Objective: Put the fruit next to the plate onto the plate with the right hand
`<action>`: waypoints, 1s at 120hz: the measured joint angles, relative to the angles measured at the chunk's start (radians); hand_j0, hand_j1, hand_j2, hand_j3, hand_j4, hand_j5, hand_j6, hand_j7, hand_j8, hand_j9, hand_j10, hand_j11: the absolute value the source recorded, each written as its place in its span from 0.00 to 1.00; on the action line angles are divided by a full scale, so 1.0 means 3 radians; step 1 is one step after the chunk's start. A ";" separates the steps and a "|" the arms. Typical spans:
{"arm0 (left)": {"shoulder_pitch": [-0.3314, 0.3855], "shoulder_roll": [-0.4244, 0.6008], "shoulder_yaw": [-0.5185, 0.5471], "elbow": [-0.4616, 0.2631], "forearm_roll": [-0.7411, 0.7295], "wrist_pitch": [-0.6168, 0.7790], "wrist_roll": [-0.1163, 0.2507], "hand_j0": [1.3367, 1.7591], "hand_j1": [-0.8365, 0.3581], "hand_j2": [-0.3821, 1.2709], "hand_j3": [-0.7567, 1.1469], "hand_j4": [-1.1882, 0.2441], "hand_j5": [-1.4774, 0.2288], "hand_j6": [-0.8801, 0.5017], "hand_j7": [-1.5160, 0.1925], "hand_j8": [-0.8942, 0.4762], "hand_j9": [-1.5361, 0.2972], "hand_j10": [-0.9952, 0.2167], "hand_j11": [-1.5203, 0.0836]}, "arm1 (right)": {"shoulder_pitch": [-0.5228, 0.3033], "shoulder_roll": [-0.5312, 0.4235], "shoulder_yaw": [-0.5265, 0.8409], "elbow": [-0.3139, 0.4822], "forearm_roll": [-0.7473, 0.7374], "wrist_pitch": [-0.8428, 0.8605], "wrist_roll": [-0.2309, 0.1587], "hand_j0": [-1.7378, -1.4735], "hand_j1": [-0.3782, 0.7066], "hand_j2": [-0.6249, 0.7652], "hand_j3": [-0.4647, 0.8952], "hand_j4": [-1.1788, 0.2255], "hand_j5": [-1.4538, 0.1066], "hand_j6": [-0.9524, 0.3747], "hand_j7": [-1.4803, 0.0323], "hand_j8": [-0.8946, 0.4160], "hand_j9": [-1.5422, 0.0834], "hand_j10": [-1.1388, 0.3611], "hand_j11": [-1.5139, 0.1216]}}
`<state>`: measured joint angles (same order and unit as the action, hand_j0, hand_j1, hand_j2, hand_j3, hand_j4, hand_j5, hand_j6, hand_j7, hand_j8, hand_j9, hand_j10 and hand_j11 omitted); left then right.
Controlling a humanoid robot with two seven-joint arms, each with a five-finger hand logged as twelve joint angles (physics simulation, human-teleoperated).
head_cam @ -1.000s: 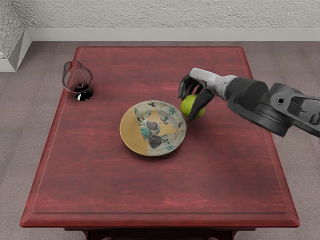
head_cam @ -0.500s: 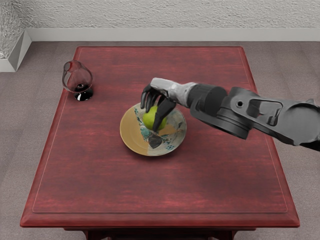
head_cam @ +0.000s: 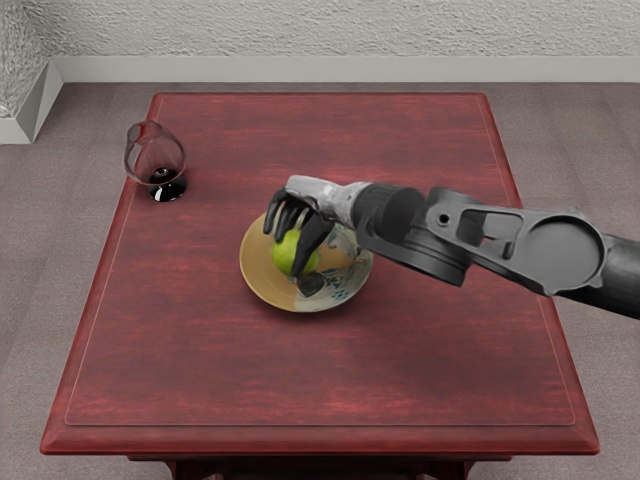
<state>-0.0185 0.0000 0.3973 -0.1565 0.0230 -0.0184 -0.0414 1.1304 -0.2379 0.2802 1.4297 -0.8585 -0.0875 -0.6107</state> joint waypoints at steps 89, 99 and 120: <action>0.0000 0.0000 0.0000 0.0000 0.0000 0.0000 0.0000 0.76 0.76 0.26 0.40 0.67 0.69 0.47 0.71 0.48 0.67 0.63 0.76 | -0.0175 -0.0591 0.0633 0.0223 0.1046 0.0686 -0.0001 0.30 0.12 0.45 0.34 0.77 0.85 0.64 0.90 0.62 0.87 0.70 0.85; -0.0002 0.0000 0.0000 0.0000 0.0000 0.0000 0.0000 0.76 0.76 0.26 0.40 0.67 0.69 0.47 0.71 0.48 0.67 0.63 0.76 | -0.0310 -0.0807 0.0891 0.0222 0.1462 0.1133 -0.0001 0.30 0.11 0.45 0.34 0.79 0.87 0.66 0.91 0.63 0.89 0.71 0.87; -0.0003 0.0000 0.0000 0.0000 0.0000 0.0000 0.0000 0.76 0.76 0.26 0.40 0.67 0.69 0.47 0.71 0.48 0.67 0.63 0.76 | -0.0691 -0.1225 0.1364 0.0057 0.2245 0.2040 -0.0001 0.30 0.09 0.45 0.34 0.80 0.89 0.67 0.93 0.64 0.90 0.72 0.88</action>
<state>-0.0195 0.0000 0.3972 -0.1565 0.0230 -0.0184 -0.0414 0.9232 -0.6053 0.6894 1.4469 -0.1850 0.5246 -0.6109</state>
